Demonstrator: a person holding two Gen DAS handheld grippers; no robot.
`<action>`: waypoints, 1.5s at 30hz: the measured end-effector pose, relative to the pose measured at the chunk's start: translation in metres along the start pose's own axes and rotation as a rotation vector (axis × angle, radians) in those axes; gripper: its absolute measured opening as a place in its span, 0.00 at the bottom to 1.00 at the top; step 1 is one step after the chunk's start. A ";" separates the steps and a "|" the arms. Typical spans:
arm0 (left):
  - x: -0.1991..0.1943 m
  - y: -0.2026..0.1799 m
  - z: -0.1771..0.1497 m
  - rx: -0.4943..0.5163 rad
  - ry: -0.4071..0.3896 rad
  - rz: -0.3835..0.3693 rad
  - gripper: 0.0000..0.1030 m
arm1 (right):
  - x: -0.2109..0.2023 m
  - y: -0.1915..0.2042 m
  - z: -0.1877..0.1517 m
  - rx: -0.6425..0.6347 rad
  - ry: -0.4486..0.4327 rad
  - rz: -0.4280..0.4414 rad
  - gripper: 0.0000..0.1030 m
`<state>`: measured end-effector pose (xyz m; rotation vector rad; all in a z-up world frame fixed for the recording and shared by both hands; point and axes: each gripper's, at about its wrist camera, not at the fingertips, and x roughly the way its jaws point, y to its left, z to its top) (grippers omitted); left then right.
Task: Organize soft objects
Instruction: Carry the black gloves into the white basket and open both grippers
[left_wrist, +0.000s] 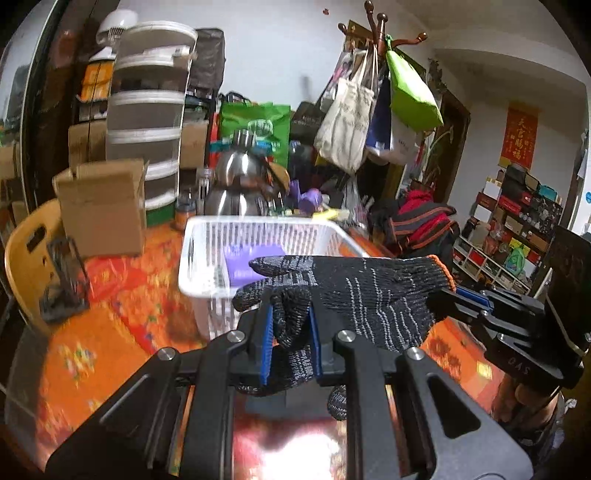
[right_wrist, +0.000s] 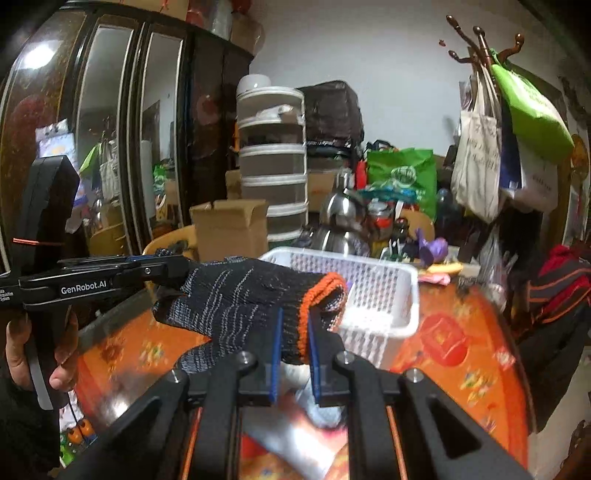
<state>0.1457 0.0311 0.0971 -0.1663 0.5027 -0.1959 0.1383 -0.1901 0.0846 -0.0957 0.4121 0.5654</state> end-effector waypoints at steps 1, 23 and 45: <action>0.005 -0.001 0.014 -0.002 0.001 -0.003 0.14 | 0.004 -0.005 0.011 0.002 -0.003 -0.010 0.10; 0.221 0.040 0.116 -0.051 0.193 0.140 0.14 | 0.206 -0.101 0.049 0.080 0.260 -0.107 0.10; 0.229 0.058 0.069 -0.016 0.174 0.216 0.74 | 0.213 -0.116 0.022 0.102 0.300 -0.174 0.77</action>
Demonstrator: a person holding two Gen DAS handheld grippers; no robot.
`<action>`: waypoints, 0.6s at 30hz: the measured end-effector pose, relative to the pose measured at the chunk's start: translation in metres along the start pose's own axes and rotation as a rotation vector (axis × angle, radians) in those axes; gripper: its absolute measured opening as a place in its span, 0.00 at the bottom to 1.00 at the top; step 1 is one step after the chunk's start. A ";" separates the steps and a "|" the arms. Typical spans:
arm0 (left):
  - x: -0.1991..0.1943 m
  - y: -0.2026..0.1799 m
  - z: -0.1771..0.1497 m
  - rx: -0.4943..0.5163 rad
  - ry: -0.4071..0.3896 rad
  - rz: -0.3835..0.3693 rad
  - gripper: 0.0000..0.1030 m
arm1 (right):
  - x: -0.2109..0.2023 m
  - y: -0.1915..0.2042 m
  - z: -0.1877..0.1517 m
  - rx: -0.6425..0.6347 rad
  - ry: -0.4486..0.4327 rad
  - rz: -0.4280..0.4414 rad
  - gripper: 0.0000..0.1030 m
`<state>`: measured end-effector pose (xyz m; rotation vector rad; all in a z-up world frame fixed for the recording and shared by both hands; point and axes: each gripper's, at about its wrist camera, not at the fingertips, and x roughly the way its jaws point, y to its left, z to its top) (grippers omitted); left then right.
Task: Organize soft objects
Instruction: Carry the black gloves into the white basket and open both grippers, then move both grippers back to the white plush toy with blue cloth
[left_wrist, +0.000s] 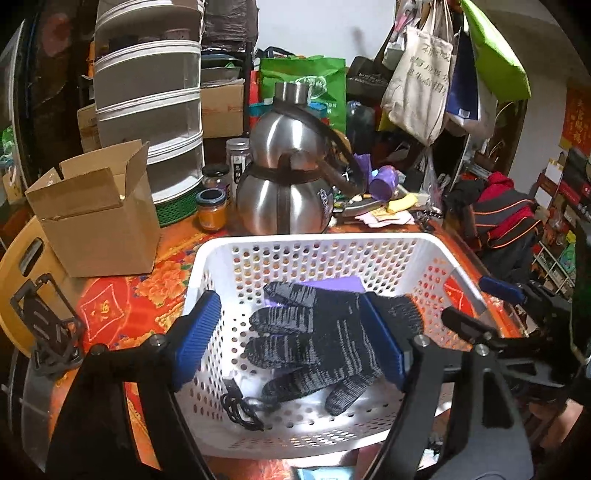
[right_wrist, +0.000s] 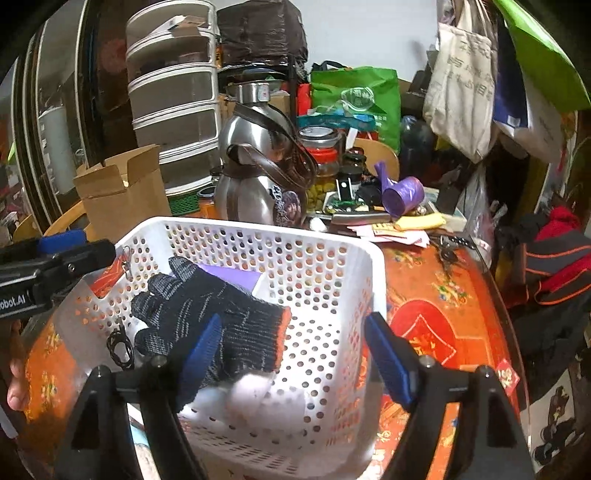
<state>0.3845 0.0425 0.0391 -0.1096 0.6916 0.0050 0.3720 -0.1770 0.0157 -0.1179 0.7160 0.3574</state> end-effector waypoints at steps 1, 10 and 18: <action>0.002 0.001 -0.002 -0.001 0.003 -0.005 0.74 | 0.001 0.000 0.000 0.002 0.004 0.003 0.77; 0.009 0.012 -0.013 -0.027 0.032 0.014 0.74 | 0.000 0.001 -0.006 0.013 0.010 0.014 0.77; -0.041 0.012 -0.067 0.002 -0.023 0.010 0.74 | -0.067 -0.007 -0.057 0.075 -0.051 0.114 0.77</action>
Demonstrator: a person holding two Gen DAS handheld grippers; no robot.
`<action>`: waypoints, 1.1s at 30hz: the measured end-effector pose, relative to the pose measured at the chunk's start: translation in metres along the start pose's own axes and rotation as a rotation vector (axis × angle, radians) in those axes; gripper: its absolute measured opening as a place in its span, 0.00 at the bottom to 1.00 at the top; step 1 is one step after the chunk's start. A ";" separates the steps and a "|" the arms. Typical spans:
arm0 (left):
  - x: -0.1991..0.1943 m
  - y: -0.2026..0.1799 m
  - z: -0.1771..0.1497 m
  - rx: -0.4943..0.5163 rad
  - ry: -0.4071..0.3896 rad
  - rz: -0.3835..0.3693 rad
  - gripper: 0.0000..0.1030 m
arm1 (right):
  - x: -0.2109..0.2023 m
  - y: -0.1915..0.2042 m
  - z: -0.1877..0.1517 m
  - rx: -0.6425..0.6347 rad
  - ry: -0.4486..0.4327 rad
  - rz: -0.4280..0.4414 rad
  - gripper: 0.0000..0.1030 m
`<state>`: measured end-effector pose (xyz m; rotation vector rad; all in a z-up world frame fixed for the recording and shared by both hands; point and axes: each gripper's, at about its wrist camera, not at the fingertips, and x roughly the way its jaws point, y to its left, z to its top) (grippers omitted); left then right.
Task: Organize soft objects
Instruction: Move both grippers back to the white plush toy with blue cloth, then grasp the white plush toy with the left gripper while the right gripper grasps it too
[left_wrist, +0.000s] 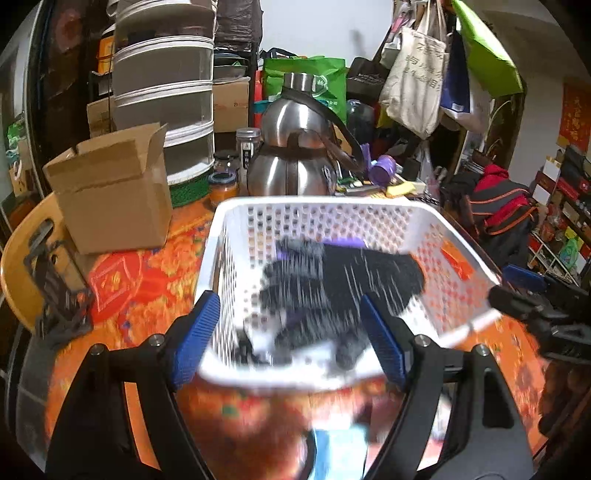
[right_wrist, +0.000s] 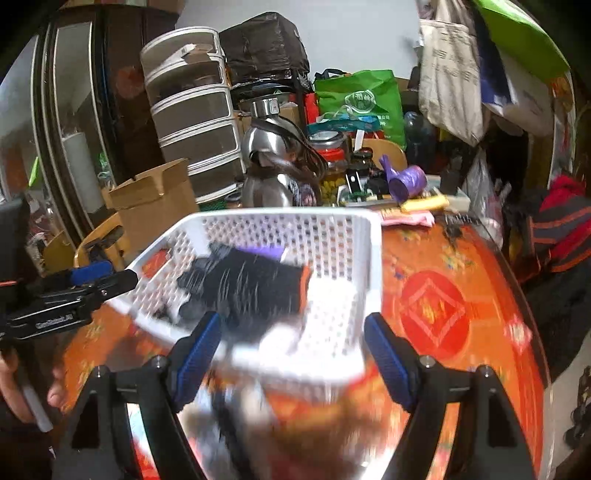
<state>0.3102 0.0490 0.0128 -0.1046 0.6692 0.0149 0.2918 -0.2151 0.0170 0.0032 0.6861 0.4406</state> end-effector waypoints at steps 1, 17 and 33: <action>-0.007 0.000 -0.012 -0.001 -0.006 -0.001 0.74 | -0.011 -0.001 -0.015 -0.005 0.000 0.000 0.77; -0.026 -0.052 -0.114 0.133 0.038 -0.104 0.74 | -0.037 0.013 -0.118 -0.005 0.031 0.097 0.67; 0.013 -0.087 -0.126 0.179 0.149 -0.205 0.32 | -0.008 0.024 -0.121 -0.051 0.104 0.112 0.27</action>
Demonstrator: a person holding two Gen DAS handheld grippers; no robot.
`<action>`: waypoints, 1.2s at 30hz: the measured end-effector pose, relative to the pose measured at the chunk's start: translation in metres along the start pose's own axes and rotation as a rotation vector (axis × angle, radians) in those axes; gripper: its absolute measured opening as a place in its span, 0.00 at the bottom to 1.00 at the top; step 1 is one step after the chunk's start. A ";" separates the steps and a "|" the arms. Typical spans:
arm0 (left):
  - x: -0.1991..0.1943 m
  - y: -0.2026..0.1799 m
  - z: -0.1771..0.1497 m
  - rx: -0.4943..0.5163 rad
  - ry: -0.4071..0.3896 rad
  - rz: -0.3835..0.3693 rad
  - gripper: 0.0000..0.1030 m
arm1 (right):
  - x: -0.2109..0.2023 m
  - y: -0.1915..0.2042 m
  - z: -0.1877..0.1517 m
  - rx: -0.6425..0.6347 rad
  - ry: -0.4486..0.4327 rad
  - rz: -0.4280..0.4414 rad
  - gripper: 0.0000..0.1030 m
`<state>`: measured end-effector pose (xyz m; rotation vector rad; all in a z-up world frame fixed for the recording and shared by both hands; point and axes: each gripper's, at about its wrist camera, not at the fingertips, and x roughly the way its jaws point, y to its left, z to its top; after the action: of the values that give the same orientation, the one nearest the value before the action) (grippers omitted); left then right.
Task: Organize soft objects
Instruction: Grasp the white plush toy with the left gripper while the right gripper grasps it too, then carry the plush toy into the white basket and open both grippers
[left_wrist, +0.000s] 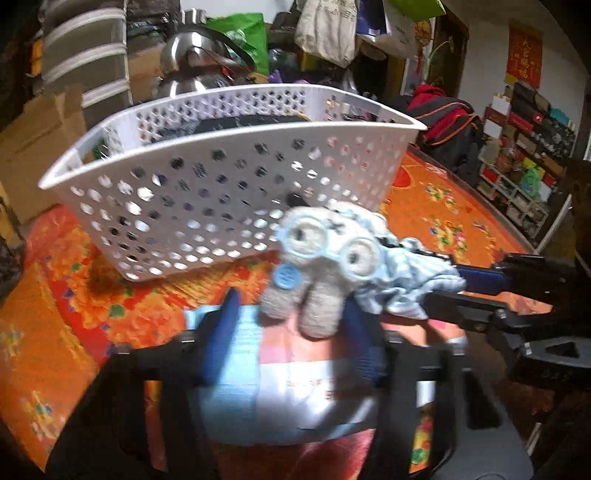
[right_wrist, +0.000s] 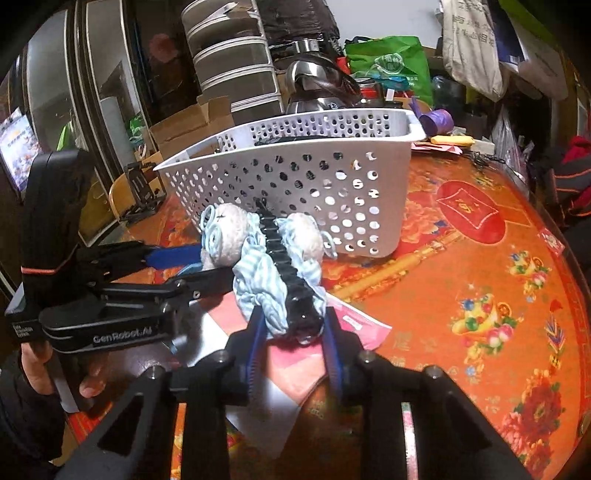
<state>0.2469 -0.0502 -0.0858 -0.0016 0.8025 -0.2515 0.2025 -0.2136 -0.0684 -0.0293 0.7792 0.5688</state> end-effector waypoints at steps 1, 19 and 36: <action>0.001 0.000 0.000 -0.005 0.004 -0.017 0.29 | 0.000 0.001 0.000 -0.005 -0.001 -0.005 0.27; -0.051 0.000 -0.015 0.025 -0.125 0.001 0.21 | -0.029 0.036 0.006 -0.113 -0.074 -0.027 0.25; -0.130 0.005 0.003 0.034 -0.262 0.036 0.21 | -0.074 0.071 0.040 -0.214 -0.173 -0.021 0.25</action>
<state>0.1636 -0.0162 0.0079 0.0118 0.5370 -0.2254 0.1517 -0.1789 0.0224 -0.1834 0.5472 0.6241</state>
